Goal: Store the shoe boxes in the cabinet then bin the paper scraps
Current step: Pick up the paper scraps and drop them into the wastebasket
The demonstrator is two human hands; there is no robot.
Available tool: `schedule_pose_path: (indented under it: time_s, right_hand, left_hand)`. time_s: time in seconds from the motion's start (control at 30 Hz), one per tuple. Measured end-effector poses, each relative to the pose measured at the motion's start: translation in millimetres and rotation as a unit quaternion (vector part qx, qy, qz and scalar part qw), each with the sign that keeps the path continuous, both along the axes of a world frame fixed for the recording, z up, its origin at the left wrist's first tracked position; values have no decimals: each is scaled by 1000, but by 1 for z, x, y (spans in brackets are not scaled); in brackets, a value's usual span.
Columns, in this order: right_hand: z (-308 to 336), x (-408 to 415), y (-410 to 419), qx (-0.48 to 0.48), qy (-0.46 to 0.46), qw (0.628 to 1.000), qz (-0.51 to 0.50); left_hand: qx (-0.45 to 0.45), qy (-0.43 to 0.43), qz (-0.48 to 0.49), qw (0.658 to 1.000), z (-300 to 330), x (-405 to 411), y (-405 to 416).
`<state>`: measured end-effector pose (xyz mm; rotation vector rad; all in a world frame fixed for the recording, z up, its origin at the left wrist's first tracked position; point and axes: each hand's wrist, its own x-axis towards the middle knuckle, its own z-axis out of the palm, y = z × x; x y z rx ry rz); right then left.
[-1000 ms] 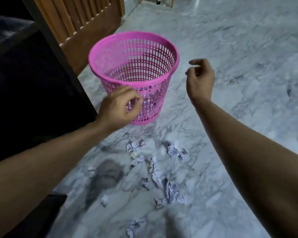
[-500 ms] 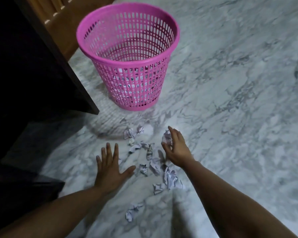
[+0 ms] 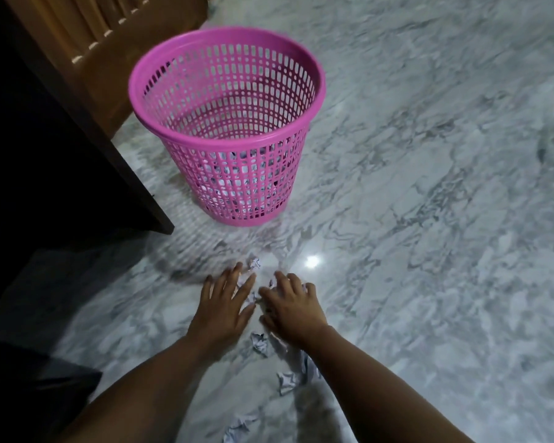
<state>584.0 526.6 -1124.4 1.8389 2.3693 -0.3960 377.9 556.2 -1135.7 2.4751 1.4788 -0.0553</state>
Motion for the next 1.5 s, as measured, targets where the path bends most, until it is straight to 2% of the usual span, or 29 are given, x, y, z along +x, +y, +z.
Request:
schedule_pose_path:
  time_s: [0.17, 0.4, 0.5, 0.57, 0.67, 0.8, 0.93, 1.03, 1.13, 1.2, 1.33, 1.43, 1.5]
  right_hand:
    - [-10, 8, 5, 66, -1, 998, 8]
    - [-2, 12, 21, 21, 86, 996, -26]
    - [1, 12, 26, -8, 102, 993, -61]
    - [2, 11, 27, -21, 114, 989, -97]
    - [6, 13, 29, -51, 136, 979, -144]
    - [15, 30, 27, -56, 178, 955, -231]
    - [41, 46, 31, 13, 289, 893, -344]
    - [93, 46, 55, 120, 403, 832, -361]
    - [164, 38, 88, 198, 521, 767, -319]
    - [213, 33, 107, 229, 569, 743, -269]
    - [294, 22, 156, 323, 566, 740, -164]
    - [335, 10, 199, 406, 545, 715, -165]
    - [346, 3, 225, 428, 517, 714, -200]
  left_hand:
    - [3, -22, -44, 999, -9, -18, -27]
    - [76, -22, -36, 996, -9, -12, -11]
    - [94, -7, -102, 990, -2, -9, 14]
    - [65, -5, -129, 990, 3, -8, 26]
    - [-9, -2, -117, 993, 10, -4, 35]
    - [-65, -30, -89, 993, 25, 4, 32]
    - [-65, -153, -51, 985, 52, 11, 20]
    - [-34, -233, -47, 971, 97, 19, 28]
    - [31, -332, -24, 943, 160, 33, 47]
    - [83, -386, -15, 919, 208, 41, 64]
    - [220, -463, 34, 858, 303, 48, 111]
    - [305, -491, 76, 813, 355, 50, 166]
    - [313, -475, 137, 811, 370, 47, 206]
